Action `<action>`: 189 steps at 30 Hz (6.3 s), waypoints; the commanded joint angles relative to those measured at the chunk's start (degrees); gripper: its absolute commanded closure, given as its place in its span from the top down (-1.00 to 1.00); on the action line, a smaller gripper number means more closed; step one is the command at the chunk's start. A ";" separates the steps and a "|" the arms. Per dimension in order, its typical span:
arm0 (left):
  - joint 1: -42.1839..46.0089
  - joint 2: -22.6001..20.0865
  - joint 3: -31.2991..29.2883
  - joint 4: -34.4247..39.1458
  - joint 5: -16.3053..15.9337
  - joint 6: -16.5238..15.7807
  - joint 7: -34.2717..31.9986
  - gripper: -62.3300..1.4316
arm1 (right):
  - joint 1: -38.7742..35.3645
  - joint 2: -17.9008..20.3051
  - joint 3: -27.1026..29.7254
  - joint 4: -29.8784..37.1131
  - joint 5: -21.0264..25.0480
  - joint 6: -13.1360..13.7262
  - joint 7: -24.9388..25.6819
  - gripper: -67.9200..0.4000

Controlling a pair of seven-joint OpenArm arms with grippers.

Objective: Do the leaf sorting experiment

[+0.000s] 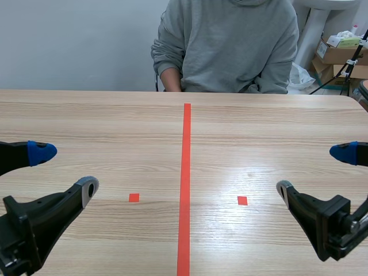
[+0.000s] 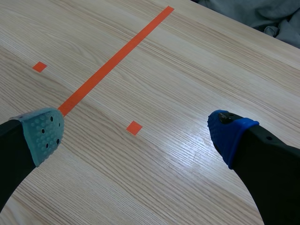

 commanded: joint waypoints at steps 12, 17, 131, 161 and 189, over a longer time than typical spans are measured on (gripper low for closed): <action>0.11 0.28 -0.37 0.48 -0.52 -0.17 -0.76 0.73 | 0.04 -0.02 0.48 0.70 0.22 -0.15 0.81 0.88; 0.11 0.28 -0.37 0.48 -0.52 -0.17 -0.76 0.73 | 0.04 -0.02 0.48 0.70 0.22 -0.15 0.63 0.88; -22.86 0.26 7.43 -15.34 6.47 -7.10 4.92 0.73 | 0.04 -0.02 0.48 0.70 0.22 0.09 0.59 0.88; -72.96 22.03 38.45 -66.86 19.85 -5.99 0.33 0.73 | 0.07 -0.02 0.48 0.70 0.22 0.09 0.63 0.88; -81.31 30.80 44.76 -77.35 31.08 -3.08 -3.85 0.73 | 0.07 -0.04 0.48 0.70 0.22 0.50 0.63 0.88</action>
